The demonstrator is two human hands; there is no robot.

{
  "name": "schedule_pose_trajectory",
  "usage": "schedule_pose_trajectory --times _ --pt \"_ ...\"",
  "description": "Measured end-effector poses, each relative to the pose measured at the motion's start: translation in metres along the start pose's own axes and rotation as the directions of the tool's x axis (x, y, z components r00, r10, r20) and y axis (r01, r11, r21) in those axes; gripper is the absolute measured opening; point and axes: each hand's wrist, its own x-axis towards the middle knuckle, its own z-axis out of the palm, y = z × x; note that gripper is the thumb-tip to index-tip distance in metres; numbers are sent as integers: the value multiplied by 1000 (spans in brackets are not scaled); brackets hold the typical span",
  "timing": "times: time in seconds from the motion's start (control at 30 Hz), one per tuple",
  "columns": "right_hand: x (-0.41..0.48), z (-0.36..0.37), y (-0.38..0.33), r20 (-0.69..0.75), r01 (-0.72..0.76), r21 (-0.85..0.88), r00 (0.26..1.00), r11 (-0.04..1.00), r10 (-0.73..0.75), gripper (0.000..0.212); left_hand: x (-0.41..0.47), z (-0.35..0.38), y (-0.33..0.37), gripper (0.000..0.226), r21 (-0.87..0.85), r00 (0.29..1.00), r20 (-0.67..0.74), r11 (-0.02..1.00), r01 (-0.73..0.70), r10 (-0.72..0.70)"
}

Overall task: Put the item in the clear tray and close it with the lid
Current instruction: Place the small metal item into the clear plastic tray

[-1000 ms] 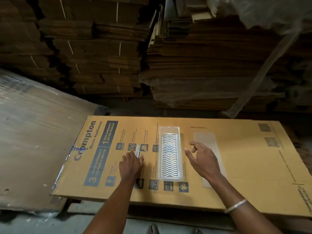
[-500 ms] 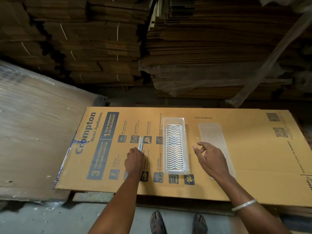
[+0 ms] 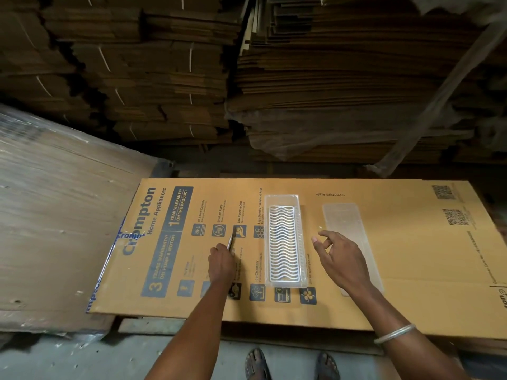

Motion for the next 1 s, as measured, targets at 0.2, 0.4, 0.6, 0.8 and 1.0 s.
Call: schedule_pose_trajectory --times 0.2,0.4,0.6,0.8,1.0 --pt "1 -4 2 -18 6 20 1000 1000 -6 47 0 -7 5 28 -422 999 49 906 18 2" --pt "1 -6 3 -30 11 41 1000 999 -9 46 -13 -26 25 19 -850 981 132 525 39 141" --pt "1 -7 -3 -29 28 58 999 998 -26 49 -27 -33 43 29 -882 966 98 470 -27 238" --pt "2 -12 -7 -43 44 73 998 996 -41 47 -38 -40 57 33 -871 939 131 488 -45 319" --pt "1 -16 -7 -47 51 84 998 995 -47 48 -44 -51 68 49 -914 907 186 405 20 377"
